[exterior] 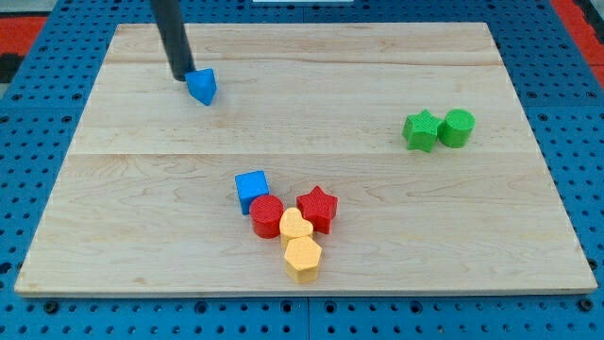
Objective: Push the blue triangle to the group of blocks
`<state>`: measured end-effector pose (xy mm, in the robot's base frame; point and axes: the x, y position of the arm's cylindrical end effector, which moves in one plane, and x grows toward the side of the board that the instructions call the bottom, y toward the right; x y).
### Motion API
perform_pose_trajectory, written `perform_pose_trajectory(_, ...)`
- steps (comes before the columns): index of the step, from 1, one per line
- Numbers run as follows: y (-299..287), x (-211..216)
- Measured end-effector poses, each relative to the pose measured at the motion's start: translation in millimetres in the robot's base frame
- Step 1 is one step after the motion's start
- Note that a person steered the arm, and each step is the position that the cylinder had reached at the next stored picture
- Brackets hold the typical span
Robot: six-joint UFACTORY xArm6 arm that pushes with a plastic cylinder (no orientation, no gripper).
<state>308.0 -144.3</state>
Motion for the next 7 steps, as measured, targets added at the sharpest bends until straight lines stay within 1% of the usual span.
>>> perform_pose_trajectory(1, 63.5, 1.3)
perform_pose_trajectory(2, 69.3, 14.9)
perform_pose_trajectory(4, 1.8, 22.8)
perform_pose_trajectory(6, -42.7, 37.1)
perform_pose_trajectory(7, -93.1, 36.7)
